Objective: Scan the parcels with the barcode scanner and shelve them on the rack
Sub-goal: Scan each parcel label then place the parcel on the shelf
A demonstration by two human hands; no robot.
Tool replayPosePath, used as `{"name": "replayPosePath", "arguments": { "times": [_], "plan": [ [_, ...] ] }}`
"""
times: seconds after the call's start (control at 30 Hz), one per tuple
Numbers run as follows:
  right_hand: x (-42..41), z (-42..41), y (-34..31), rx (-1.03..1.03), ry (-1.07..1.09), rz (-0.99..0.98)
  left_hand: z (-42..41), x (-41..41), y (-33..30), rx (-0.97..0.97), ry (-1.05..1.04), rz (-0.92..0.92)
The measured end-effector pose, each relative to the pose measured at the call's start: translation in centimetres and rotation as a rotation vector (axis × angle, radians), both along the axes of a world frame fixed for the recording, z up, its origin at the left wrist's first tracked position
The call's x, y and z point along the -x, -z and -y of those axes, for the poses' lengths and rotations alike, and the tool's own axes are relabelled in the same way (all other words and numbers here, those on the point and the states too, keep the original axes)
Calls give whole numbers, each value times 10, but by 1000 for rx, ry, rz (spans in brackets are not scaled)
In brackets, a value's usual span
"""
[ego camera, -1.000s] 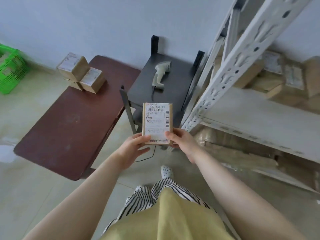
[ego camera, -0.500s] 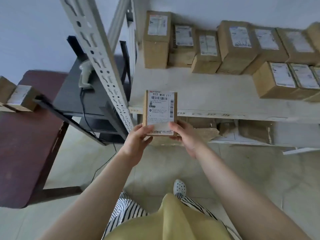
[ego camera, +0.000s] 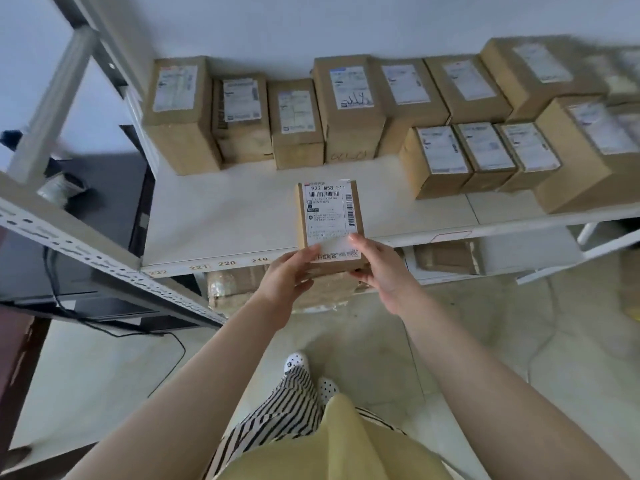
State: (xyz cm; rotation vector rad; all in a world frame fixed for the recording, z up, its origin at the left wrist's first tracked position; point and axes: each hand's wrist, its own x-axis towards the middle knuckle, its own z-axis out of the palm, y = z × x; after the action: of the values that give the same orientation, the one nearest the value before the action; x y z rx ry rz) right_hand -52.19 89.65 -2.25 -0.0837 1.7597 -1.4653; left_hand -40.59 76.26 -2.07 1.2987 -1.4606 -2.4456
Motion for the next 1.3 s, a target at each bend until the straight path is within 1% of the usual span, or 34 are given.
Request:
{"name": "replayPosePath", "arguments": {
  "times": [0.13, 0.33, 0.4, 0.47, 0.67, 0.77, 0.87, 1.03, 1.17, 1.3],
  "plan": [
    [26, -4, -7, -51, 104, 30, -3, 39, -1, 6, 70, 11],
    [61, -2, -21, -159, 211, 68, -1, 91, 1, -6, 113, 14],
    [71, 0, -25, -174, 221, 130, 0, 106, 1, -5, 128, 4],
    [79, 0, -26, -126, 249, 210, 0, 119, -2, -1, 132, 5],
    [119, -4, -20, 121, 417, 390, -7, 165, 3, 46, 71, 27],
    [145, -9, -14, 171, 450, 456, -17, 191, 12, 59, 6, 47],
    [167, -12, -8, 173, 501, 488, -31, 212, 19, 61, -67, 69],
    [189, -8, -7, 131, 525, 508, -43, 233, 25, 70, -183, 110],
    [197, -8, -2, 87, 477, 535, -42, 238, 29, 146, -190, 146],
    [205, -5, -1, 84, 482, 549, -39, 243, 27, 165, -217, 137]
  ]
}}
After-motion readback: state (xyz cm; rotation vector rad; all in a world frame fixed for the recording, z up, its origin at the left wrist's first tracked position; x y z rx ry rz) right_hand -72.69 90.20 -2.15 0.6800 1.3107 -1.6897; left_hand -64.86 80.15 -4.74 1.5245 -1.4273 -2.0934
